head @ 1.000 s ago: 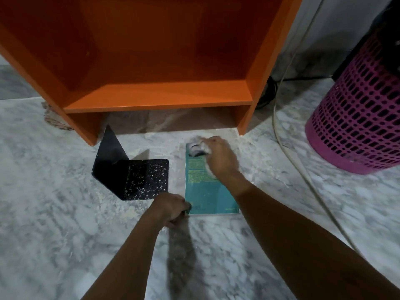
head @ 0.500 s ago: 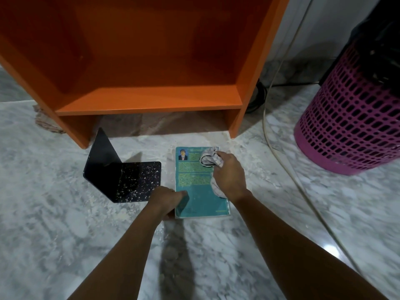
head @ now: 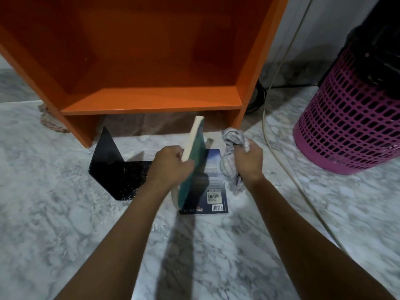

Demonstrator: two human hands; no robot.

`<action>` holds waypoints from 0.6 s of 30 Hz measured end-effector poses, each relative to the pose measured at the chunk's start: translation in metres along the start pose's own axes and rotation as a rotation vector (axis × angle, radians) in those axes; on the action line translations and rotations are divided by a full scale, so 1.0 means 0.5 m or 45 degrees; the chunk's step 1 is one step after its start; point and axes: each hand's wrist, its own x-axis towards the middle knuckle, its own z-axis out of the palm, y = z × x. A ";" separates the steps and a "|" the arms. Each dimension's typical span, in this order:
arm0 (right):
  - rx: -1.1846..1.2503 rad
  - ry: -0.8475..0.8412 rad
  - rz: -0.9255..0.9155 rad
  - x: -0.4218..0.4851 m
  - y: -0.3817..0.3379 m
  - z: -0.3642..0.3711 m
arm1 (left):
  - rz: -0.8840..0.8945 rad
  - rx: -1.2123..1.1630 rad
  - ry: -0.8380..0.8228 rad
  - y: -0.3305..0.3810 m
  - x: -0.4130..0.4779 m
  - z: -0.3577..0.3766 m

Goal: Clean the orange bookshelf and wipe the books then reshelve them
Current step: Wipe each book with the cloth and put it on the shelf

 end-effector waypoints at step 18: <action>-0.328 -0.256 -0.473 -0.029 0.054 -0.023 | 0.081 -0.005 0.164 -0.099 -0.007 0.138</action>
